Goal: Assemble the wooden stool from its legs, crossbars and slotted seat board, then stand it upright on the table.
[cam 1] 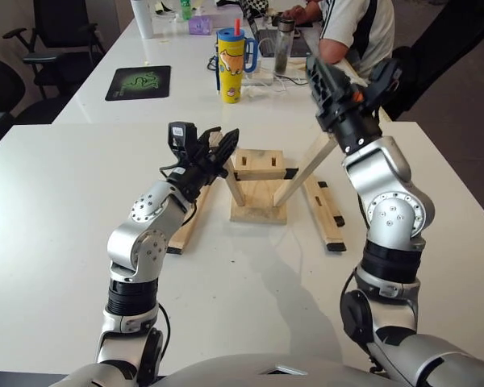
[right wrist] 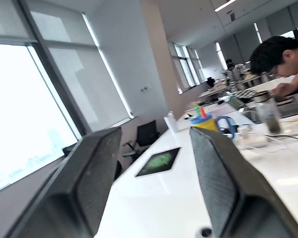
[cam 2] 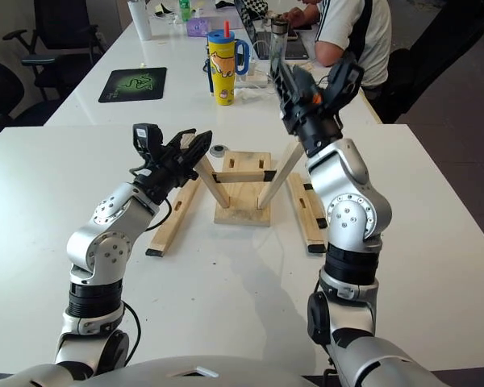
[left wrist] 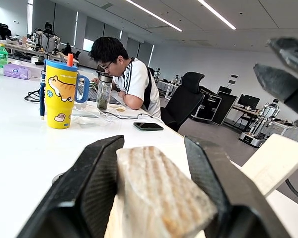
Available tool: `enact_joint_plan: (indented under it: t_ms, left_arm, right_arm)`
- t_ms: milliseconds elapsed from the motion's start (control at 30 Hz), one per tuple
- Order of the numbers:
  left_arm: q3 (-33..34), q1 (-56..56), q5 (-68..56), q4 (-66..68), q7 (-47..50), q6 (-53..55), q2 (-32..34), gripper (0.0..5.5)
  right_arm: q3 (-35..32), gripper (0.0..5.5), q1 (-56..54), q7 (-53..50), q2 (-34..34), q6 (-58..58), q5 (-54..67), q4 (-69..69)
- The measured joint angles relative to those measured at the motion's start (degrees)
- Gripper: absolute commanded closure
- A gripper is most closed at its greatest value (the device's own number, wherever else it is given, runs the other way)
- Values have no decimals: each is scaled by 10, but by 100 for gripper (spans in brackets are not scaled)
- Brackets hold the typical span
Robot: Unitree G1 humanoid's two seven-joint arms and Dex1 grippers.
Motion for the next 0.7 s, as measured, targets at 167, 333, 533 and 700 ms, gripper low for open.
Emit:
enact_joint_plan:
  t_ms: [167,333,533,700]
  left_arm:
    - [1,0,0,0,-1,0,-1,330]
    - [1,0,2,-1,-1,1,-2,330]
    - [14,3,8,-1,8,6,5,330]
    - [16,3,10,-2,9,9,4,330]
  right_arm:
    - [-83,294,-77,-58,-8,-25,77,19]
    - [-29,294,18,-67,-12,27,48,38]
    - [81,294,91,-63,-25,47,-19,-30]
    - [117,294,85,-63,-41,47,-81,-32]
